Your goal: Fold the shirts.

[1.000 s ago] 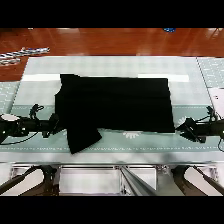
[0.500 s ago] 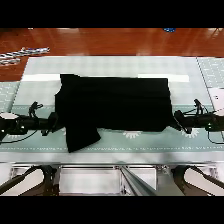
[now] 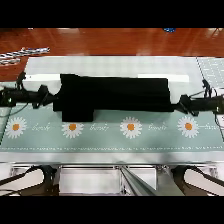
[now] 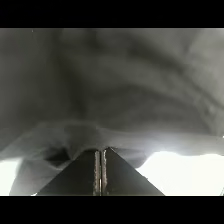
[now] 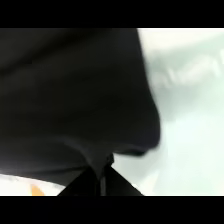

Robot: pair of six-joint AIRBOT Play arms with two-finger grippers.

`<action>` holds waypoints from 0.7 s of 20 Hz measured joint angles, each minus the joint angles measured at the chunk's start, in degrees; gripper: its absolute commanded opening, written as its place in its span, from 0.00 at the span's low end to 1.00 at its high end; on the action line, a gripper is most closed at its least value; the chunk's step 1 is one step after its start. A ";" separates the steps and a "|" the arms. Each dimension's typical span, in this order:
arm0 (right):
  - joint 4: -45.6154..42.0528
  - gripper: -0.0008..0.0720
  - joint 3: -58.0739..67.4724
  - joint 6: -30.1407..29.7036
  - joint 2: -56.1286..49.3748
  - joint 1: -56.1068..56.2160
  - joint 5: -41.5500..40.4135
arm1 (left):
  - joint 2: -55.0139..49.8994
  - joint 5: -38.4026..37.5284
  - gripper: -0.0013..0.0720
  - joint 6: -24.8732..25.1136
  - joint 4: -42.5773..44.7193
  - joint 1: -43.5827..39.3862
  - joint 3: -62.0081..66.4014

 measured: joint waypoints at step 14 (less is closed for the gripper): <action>5.46 0.26 29.40 3.65 -25.18 4.42 -5.16 | -34.86 -1.05 0.27 -10.78 0.02 -7.82 44.65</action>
